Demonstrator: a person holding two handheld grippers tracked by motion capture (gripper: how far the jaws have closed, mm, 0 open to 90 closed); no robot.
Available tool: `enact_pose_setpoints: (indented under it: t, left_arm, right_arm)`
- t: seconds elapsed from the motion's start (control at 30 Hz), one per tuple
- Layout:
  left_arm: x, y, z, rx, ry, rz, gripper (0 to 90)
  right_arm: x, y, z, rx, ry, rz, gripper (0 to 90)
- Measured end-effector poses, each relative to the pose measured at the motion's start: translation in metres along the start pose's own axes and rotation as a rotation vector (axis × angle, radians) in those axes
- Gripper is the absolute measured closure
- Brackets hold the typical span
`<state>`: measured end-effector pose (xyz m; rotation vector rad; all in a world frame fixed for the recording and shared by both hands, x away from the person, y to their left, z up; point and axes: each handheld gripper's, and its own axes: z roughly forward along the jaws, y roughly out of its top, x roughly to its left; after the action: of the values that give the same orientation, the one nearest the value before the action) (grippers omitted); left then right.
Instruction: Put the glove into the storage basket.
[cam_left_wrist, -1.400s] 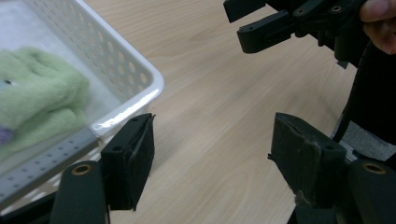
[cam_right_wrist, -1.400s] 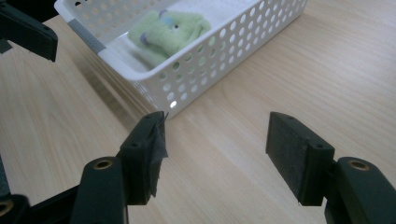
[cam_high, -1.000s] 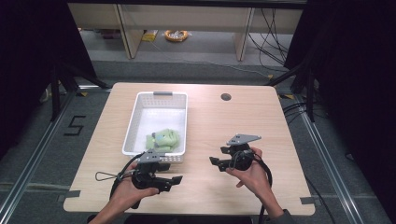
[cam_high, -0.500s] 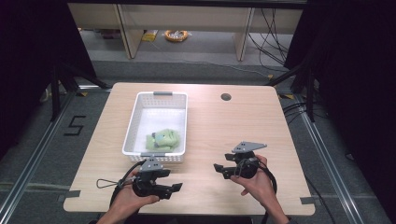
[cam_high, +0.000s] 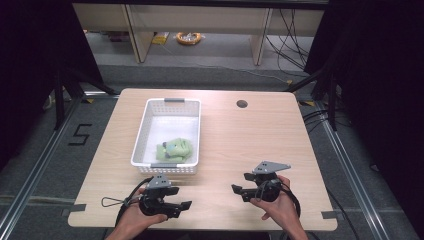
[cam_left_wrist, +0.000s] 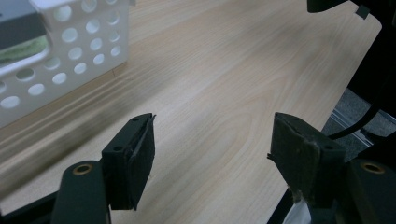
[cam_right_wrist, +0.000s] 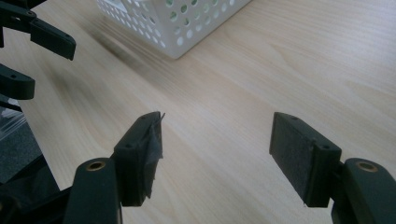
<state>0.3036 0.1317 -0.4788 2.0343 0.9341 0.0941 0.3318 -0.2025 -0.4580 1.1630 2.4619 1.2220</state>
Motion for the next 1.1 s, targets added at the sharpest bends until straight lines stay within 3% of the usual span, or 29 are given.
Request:
enact_pose_setpoints:
  t: [0.07, 0.1, 0.13, 0.2, 0.33, 0.37, 0.47, 0.6, 0.67, 0.7, 0.73, 0.77, 0.8, 0.9, 0.93, 0.97, 1.0, 1.03, 1.1]
  left_arm:
    - [0.001, -0.001, 0.0, 0.014, 0.011, 0.012, 30.5]
    - [0.002, -0.002, 0.0, 0.021, 0.01, 0.021, 30.5]
    - [0.002, -0.002, 0.0, 0.019, 0.01, 0.015, 30.5]
    - [0.001, -0.003, 0.0, 0.015, 0.021, 0.008, 30.5]
    - [0.001, -0.005, 0.0, 0.006, 0.008, 0.009, 30.3]
    - [0.001, -0.006, 0.001, 0.005, 0.006, 0.004, 30.1]
    - [0.001, -0.009, 0.0, 0.008, 0.006, 0.007, 29.2]
    - [0.001, -0.011, -0.001, 0.002, 0.01, 0.021, 25.7]
    - [0.001, -0.013, -0.001, 0.003, 0.014, 0.018, 23.8]
    - [0.001, -0.013, -0.001, 0.003, 0.014, 0.018, 23.6]
    - [0.002, -0.014, -0.002, 0.017, 0.013, 0.054, 23.6]
    - [0.001, -0.015, -0.001, 0.002, 0.012, 0.038, 23.3]
    - [0.002, -0.016, -0.001, 0.015, 0.012, 0.053, 22.9]
    - [0.0, -0.018, 0.0, 0.001, 0.011, 0.02, 22.6]
    - [0.001, -0.018, 0.0, 0.003, 0.011, 0.039, 22.4]
    - [0.001, -0.019, -0.001, 0.003, 0.012, 0.042, 22.2]
    - [0.001, -0.019, -0.001, 0.003, 0.011, 0.046, 22.1]
    - [0.001, -0.02, -0.001, 0.002, 0.013, 0.043, 22.2]
    - [0.001, -0.021, -0.001, 0.005, 0.015, 0.049, 22.1]
  right_arm:
    - [0.001, -0.003, 0.0, -0.004, 0.016, 0.016, 35.0]
    - [-0.001, -0.004, 0.0, -0.006, 0.007, -0.006, 35.0]
    - [0.002, -0.005, -0.002, 0.003, 0.007, 0.03, 35.0]
    - [-0.002, -0.007, -0.002, -0.017, 0.006, -0.01, 34.9]
    - [0.001, -0.012, -0.006, -0.007, -0.004, 0.018, 34.5]
    - [0.002, -0.013, -0.006, -0.008, 0.012, 0.025, 34.1]
    - [0.001, -0.017, -0.007, -0.01, 0.004, 0.008, 32.7]
    - [0.004, -0.023, -0.01, -0.007, 0.023, 0.047, 28.7]
    - [0.0, -0.026, -0.009, -0.017, 0.04, 0.014, 27.3]
    - [0.002, -0.028, -0.01, -0.02, 0.033, 0.044, 27.0]
    - [0.002, -0.029, -0.011, -0.018, 0.022, 0.035, 26.6]
    - [0.003, -0.031, -0.012, -0.01, 0.025, 0.053, 26.2]
    - [0.0, -0.033, -0.012, -0.025, 0.022, 0.021, 25.7]
    - [0.001, -0.037, -0.013, -0.027, 0.027, 0.033, 25.6]
    - [0.0, -0.038, -0.014, -0.031, 0.027, 0.025, 25.4]
    - [0.003, -0.039, -0.014, -0.031, 0.036, 0.054, 25.3]
    - [0.001, -0.04, -0.015, -0.03, 0.027, 0.023, 25.2]
    - [0.003, -0.041, -0.016, -0.019, 0.028, 0.046, 25.2]
    - [0.002, -0.043, -0.016, -0.022, 0.033, 0.014, 24.7]
